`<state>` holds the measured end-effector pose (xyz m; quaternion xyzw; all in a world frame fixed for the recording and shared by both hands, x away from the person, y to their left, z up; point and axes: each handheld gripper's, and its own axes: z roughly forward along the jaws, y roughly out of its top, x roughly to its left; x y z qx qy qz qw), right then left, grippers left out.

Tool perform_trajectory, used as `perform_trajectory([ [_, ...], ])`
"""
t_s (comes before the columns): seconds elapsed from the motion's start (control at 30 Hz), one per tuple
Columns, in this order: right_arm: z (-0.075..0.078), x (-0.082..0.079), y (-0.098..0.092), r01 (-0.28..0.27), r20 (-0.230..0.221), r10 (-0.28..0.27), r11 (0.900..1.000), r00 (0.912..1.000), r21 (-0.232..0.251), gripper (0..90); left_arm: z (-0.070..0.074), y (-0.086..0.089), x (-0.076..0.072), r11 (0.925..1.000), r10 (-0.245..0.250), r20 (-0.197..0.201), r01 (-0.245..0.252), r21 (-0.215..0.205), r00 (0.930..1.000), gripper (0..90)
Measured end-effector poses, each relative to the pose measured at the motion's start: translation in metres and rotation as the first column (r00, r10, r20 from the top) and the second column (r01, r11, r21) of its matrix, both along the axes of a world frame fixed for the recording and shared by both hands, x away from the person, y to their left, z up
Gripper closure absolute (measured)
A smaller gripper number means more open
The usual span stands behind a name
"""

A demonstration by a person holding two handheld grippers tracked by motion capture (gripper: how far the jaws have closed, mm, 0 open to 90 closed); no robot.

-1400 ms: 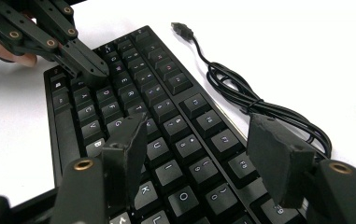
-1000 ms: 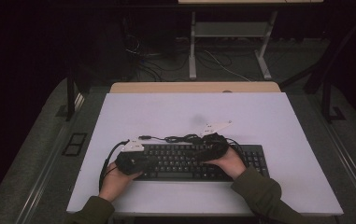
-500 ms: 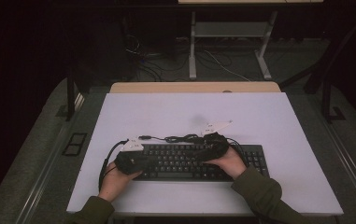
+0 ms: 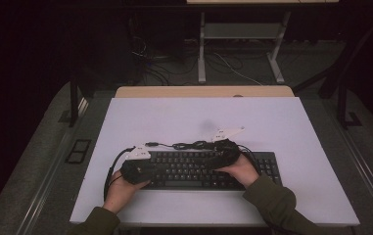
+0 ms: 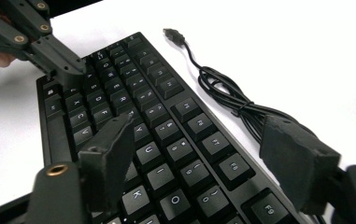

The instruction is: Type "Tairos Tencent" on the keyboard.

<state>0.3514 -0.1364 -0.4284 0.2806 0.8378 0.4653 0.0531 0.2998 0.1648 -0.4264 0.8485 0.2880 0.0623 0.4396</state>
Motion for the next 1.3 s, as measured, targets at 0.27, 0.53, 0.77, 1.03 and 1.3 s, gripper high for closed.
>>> perform_trajectory([
  [0.27, -0.002, 0.002, 0.000, 0.006, 0.017, -0.006, 1.000, 0.9998, 0.007, 13.9, 0.001, -0.005, -0.004, 0.9997, -0.025, -0.003, 0.025, -0.008, 0.9997, 89.0],
  [0.53, 0.000, 0.002, 0.000, 0.010, 0.021, -0.010, 1.000, 0.9997, 0.014, 11.4, 0.001, -0.009, -0.009, 0.9983, -0.057, -0.011, 0.057, -0.009, 0.9983, 89.0],
  [0.77, -0.001, 0.002, 0.001, 0.009, 0.026, -0.009, 1.000, 0.9996, 0.000, 11.4, 0.000, -0.014, -0.011, 0.9965, -0.083, -0.015, 0.083, -0.011, 0.9965, 89.0],
  [1.03, -0.001, 0.002, 0.002, 0.013, 0.031, -0.013, 1.000, 0.9994, -0.008, 11.4, -0.003, -0.020, -0.013, 0.9933, -0.115, -0.027, 0.115, -0.004, 0.9929, 89.0],
  [1.3, -0.002, 0.002, 0.003, 0.010, 0.030, -0.009, 1.000, 0.9995, -0.010, 11.4, -0.006, -0.027, -0.015, 0.9887, -0.149, -0.034, 0.149, 0.016, 0.9883, 89.0],
])
